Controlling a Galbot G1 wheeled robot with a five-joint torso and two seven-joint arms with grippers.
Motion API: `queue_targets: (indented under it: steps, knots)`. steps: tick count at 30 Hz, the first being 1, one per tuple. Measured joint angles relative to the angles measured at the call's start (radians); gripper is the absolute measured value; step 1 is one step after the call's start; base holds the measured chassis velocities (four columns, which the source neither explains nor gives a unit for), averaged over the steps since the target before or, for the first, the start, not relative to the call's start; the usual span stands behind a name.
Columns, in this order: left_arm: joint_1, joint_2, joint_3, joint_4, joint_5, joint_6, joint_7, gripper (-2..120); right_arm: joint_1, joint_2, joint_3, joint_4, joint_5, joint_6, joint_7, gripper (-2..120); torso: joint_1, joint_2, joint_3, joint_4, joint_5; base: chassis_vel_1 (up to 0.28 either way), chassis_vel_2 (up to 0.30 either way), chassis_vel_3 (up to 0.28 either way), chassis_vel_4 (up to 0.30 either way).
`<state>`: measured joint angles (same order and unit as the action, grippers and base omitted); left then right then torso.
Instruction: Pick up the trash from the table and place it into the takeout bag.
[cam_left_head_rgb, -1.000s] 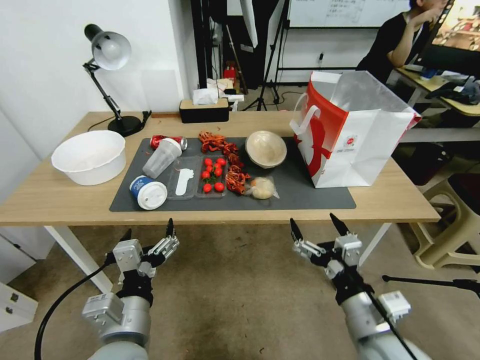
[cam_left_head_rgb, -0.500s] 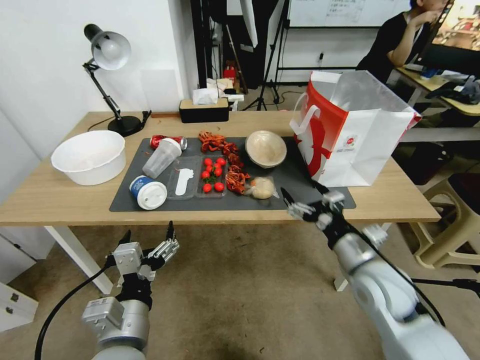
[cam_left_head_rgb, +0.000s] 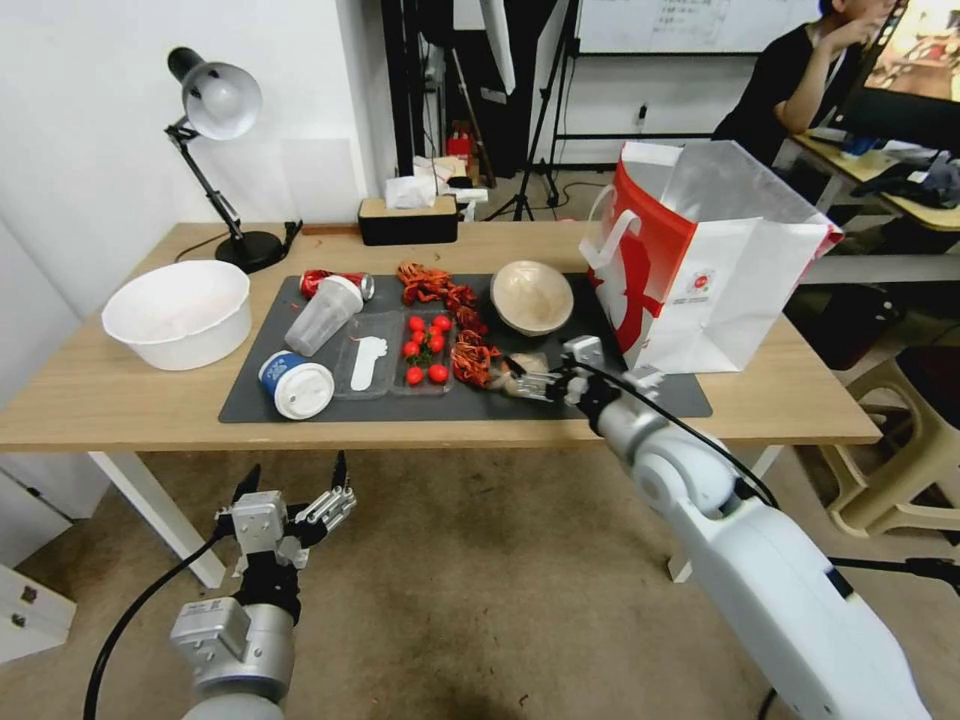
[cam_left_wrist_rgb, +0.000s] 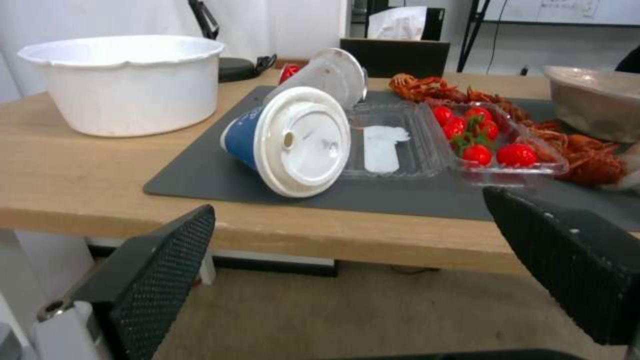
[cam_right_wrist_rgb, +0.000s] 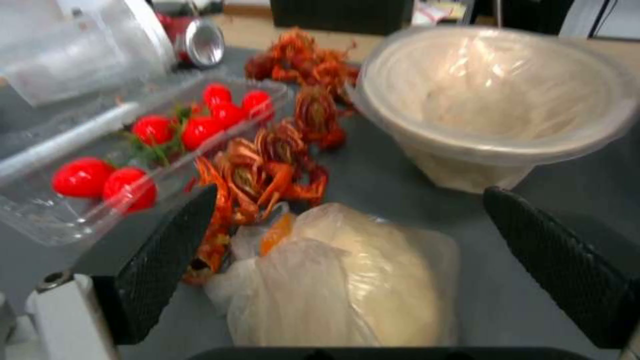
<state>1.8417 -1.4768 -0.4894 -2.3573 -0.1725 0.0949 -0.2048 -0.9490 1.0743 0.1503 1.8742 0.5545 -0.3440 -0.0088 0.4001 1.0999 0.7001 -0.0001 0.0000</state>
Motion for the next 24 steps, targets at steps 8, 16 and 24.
queue_targets:
  steps: [8,16,24]
  knots:
    - [0.006,0.004,-0.011,-0.001,0.000,0.003,0.007,100,0.104,0.025,-0.087,-0.066,-0.001,-0.119,0.044,100,0.000,0.000,0.000,0.0004,-0.0001,0.000,0.000,0.000,0.000]
    - [0.012,-0.001,-0.008,-0.009,-0.002,-0.002,0.002,100,0.109,0.039,-0.101,-0.075,-0.018,-0.156,0.064,98,0.000,0.000,0.000,0.0000,-0.0001,0.000,0.000,0.000,0.000]
    - [0.012,-0.001,-0.009,-0.014,-0.007,-0.009,-0.003,100,0.088,0.047,-0.097,-0.070,-0.021,-0.177,0.069,69,0.000,0.000,0.000,0.0000,0.0000,0.000,0.000,0.000,0.000]
